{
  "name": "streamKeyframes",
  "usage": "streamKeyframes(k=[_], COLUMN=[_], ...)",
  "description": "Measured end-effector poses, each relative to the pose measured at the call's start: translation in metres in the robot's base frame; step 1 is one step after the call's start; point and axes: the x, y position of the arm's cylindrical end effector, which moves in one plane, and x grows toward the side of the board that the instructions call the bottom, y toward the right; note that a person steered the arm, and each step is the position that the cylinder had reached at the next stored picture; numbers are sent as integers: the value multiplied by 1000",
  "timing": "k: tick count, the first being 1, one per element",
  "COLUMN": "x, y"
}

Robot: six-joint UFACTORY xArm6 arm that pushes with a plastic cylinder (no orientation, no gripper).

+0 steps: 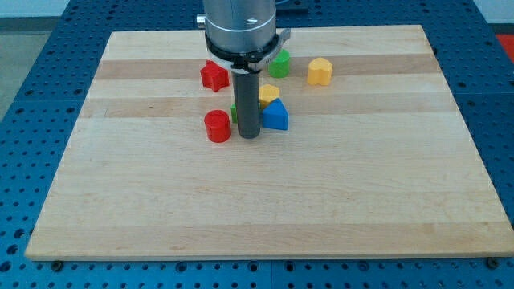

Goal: Slide the red circle above the green star

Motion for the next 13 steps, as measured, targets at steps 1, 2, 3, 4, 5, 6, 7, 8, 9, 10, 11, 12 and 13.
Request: streamKeyframes(k=[1,2,3,4,5,6,7,8,9,10,11,12,13], x=[17,24,24,24,20,21,26,17,-3,-9,-24,-32,-32], y=[-9,-25,-51,-75,-87,-66,-55,-55,-55,-55,-55,-56,-62])
